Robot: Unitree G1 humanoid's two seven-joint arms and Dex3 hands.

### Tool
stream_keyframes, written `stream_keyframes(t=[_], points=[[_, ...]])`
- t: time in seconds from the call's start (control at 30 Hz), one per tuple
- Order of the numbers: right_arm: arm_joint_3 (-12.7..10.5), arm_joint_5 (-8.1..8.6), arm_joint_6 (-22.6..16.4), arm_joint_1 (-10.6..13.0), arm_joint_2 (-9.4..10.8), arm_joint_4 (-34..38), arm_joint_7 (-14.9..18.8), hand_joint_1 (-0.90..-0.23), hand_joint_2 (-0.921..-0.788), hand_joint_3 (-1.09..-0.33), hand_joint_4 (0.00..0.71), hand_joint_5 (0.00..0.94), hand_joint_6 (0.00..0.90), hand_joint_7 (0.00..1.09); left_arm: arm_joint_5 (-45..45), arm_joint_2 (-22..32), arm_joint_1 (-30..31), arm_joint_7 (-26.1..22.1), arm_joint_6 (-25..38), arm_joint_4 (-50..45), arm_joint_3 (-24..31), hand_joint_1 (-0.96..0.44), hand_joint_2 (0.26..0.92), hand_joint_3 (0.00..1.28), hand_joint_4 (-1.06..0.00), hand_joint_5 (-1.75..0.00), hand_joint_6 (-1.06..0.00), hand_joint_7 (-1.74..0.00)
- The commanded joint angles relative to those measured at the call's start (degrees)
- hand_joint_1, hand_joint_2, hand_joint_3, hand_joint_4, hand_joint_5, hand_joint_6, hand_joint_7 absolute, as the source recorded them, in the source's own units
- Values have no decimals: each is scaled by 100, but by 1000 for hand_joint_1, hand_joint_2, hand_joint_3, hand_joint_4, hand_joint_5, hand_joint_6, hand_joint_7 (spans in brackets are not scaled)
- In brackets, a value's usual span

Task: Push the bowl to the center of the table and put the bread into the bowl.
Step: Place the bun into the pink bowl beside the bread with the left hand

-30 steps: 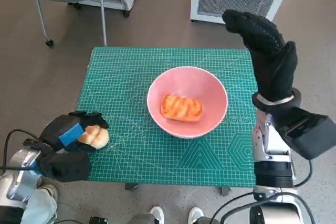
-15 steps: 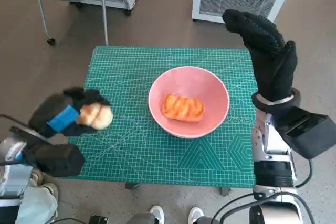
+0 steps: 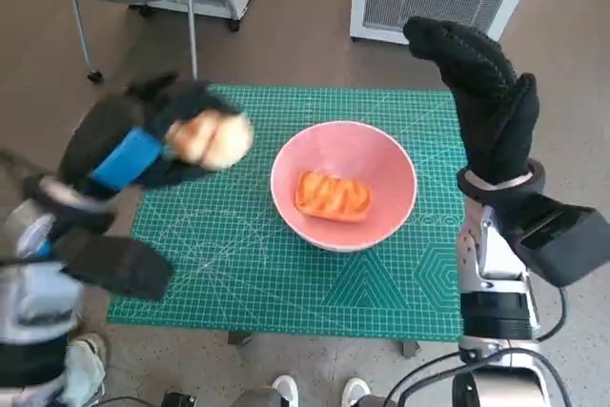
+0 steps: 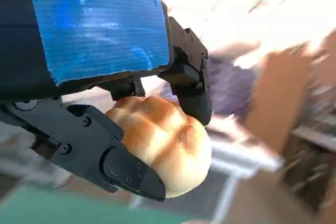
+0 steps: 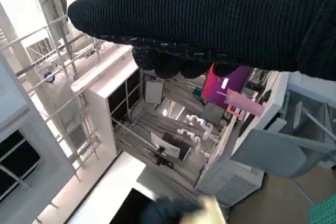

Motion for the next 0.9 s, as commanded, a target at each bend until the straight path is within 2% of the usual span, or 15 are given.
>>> stream_keyframes(t=[0.03,0.2,0.43,0.67,0.83,0.87,0.9], points=[[-10,25,52,46,25,74,56,-750,-921,-882,267,16,-1,699,231,-366,-506,38,37,348,-440,0,920,32,-740,-1095,-656,-1153],[-12,0,49,55,14,41,42,-750,-921,-883,266,16,-1,699,461,-645,-952,-46,28,819,-857,0,920,32,-742,-1095,-655,-1152],[-32,-15,45,62,-21,10,27,-740,-921,-888,265,16,-1,692,434,-1008,-1497,-227,-118,2006,-1300,0,920,31,-741,-1061,-656,-1184],[-36,-46,18,65,-33,-1,5,-721,-921,-892,264,15,-1,688,389,-1398,-1794,-256,-172,3211,-1555,0,920,45,-745,-1065,-622,-1208],[-45,-37,1,59,-40,28,24,-714,-921,-891,263,16,-1,687,428,-1526,-1875,-295,-174,3679,-1676,0,920,66,-724,-1092,-594,-1233],[-46,-45,-9,65,-45,23,23,-714,-921,-891,263,16,-1,687,428,-1548,-1870,-400,-68,3704,-1713,0,920,77,-712,-1107,-581,-1243],[-46,-54,-19,64,-47,27,20,-714,-921,-890,264,16,-1,687,427,-1562,-1871,-474,2,3732,-1737,0,921,143,-643,-1192,-500,-1309]])
